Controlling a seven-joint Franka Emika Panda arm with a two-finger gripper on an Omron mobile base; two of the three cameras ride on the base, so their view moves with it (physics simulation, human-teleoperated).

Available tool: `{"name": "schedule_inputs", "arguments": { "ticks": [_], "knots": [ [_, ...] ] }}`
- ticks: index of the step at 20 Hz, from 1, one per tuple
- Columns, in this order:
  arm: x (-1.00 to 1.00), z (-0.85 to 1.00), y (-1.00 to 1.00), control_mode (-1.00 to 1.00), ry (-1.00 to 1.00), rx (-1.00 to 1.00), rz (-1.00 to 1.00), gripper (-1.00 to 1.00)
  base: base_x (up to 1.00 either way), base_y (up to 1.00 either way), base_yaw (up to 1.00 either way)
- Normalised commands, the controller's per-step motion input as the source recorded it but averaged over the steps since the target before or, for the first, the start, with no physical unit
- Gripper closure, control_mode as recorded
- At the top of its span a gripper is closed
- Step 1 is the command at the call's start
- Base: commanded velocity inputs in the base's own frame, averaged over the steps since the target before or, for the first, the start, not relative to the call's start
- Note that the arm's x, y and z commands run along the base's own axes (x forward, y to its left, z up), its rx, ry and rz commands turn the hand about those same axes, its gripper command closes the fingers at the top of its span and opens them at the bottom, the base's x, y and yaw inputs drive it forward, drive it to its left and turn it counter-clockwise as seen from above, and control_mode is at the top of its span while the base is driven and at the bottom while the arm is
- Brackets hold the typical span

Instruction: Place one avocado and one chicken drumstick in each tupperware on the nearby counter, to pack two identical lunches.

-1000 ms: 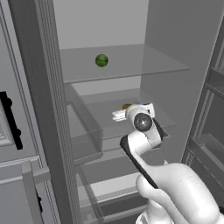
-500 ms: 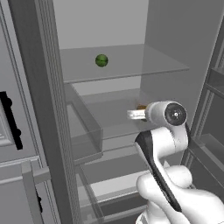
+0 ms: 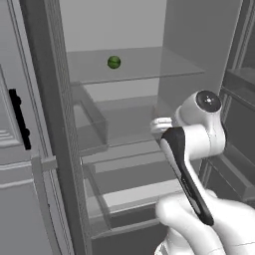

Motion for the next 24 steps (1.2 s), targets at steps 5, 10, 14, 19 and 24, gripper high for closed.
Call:
{"name": "schedule_inputs", "arguments": {
  "ticks": [5, 10, 14, 19, 24],
  "knots": [
    [0.00, 0.00, 0.00, 1.00, 0.00, 0.00, 0.00, 1.00, -0.93, -0.08, 0.61],
    [0.00, 0.00, 0.00, 1.00, 0.00, 0.00, 0.00, 1.00, -0.70, 0.00, 0.80],
    [0.00, 0.00, 0.00, 1.00, 0.00, 0.00, 0.00, 1.00, -0.73, 0.00, 0.78],
    [0.00, 0.00, 0.00, 1.00, 0.00, 0.00, 0.00, 1.00, -0.73, 0.19, 0.79],
    [0.00, 0.00, 0.00, 1.00, 0.00, 0.00, 0.00, 1.00, 0.63, 0.24, 0.50]
  ]
}}
